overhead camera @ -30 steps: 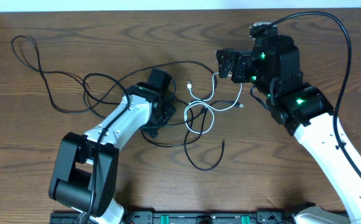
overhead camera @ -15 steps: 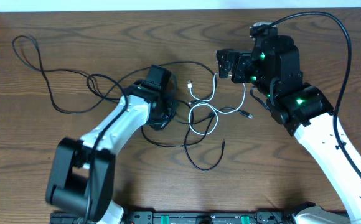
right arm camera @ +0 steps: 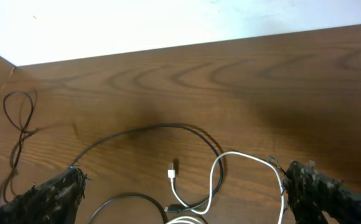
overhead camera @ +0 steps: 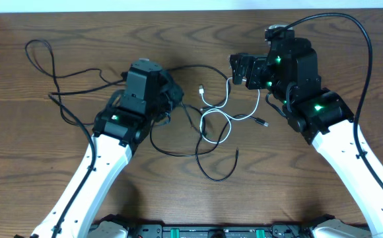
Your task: Untangle cables
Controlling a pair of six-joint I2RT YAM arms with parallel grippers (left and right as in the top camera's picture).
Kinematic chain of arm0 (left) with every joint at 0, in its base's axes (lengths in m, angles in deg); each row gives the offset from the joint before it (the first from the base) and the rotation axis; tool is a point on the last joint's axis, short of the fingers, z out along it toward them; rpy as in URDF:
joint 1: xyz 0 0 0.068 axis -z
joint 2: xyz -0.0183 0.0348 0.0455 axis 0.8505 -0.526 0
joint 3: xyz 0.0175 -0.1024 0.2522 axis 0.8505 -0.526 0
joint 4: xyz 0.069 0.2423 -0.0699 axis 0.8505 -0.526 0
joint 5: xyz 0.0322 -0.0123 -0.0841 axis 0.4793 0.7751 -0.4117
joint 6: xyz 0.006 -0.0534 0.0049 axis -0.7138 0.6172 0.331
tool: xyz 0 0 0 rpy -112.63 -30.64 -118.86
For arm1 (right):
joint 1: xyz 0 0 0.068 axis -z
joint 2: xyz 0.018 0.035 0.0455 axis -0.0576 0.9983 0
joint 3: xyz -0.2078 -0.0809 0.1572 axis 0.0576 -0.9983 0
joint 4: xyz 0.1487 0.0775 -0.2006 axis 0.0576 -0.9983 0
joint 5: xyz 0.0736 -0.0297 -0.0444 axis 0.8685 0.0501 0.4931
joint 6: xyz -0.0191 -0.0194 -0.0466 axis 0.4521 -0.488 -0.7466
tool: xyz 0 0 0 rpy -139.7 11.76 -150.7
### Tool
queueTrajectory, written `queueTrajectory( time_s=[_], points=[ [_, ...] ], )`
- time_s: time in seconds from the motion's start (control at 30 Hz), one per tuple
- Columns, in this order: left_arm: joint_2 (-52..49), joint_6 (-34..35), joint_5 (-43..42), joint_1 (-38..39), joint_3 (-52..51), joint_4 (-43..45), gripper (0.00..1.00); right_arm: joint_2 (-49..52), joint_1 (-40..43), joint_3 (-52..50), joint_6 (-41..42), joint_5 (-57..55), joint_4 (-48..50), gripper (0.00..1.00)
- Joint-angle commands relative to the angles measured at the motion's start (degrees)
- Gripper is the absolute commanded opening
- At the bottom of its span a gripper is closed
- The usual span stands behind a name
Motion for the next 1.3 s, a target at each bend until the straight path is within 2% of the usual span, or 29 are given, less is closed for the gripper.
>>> queueTrajectory(
  time_s=[0.0, 0.13, 0.27, 0.47, 0.53, 0.57, 0.6, 0.63, 0.67, 0.7, 0.83, 0.97, 1.03, 1.13, 1.17, 1.27],
  points=[
    [-0.17, -1.31, 5.64, -0.20, 1.07, 2.49, 0.07, -0.04, 0.28, 0.63, -0.74, -0.26, -0.07, 0.99],
    [-2.29, -1.29, 17.44, -0.20, 1.07, 7.41, 0.07, -0.04, 0.28, 0.63, -0.74, -0.24, -0.09, 0.99],
    [-7.04, -1.31, 23.15, -0.55, 1.07, 13.22, 0.07, -0.04, 0.28, 0.63, -0.72, -0.22, -0.07, 0.99],
    [-17.35, -5.90, 23.96, -5.27, 1.07, 29.97, 0.08, -0.04, 0.28, 0.63, -0.74, 0.35, -0.09, 0.99],
    [-20.31, -7.30, 18.97, -7.74, 1.09, 36.02, 0.08, -0.04, 0.28, 0.63, -0.74, 0.81, -0.09, 0.99],
    [-21.29, -7.32, 15.17, -8.83, 1.09, 38.23, 0.12, -0.04, 0.28, 0.63, -0.74, 0.81, -0.11, 0.99],
    [-22.25, -7.32, 9.86, -10.08, 1.14, 40.17, 0.24, -0.04, 0.28, 0.63, -0.74, 0.81, -0.11, 0.99],
    [-23.10, -7.32, 4.35, -11.21, 1.16, 41.88, 0.44, -0.04, 0.28, 0.63, -0.74, 0.81, -0.11, 0.99],
    [-23.96, -7.93, -2.01, -12.44, 1.16, 42.64, 0.89, -0.04, 0.28, 0.63, -0.74, 0.81, -0.11, 0.99],
    [-24.30, -9.20, -5.14, -13.07, 1.16, 42.25, 0.95, -0.04, 0.28, 0.63, -0.74, 0.81, -0.11, 0.99],
    [-24.41, -15.76, -10.75, -13.70, 1.16, 36.26, 0.96, -0.04, 0.11, 0.63, -0.74, 0.81, -0.09, 0.99],
    [-24.41, -15.85, -20.63, -12.41, 1.16, 34.84, 0.96, -0.04, 0.09, 0.63, -0.74, 0.81, -0.11, 0.99],
    [-24.41, -15.80, -22.56, -10.62, 1.16, 34.77, 0.96, -0.04, 0.09, 0.63, -0.72, 0.81, -0.07, 0.99],
    [-24.44, -15.85, -20.81, -6.82, 1.16, 33.55, 0.96, -0.04, 0.07, 0.63, -0.72, 0.85, -0.11, 0.99],
    [-24.44, -15.87, -18.43, -5.29, 1.16, 32.79, 0.95, -0.04, 0.07, 0.63, -0.74, 1.03, -0.28, 0.99],
    [-24.61, -17.66, -7.41, -1.22, 1.16, 30.29, 0.85, -0.04, 0.09, 0.63, -0.74, 1.46, -1.16, 0.99]
  ],
)
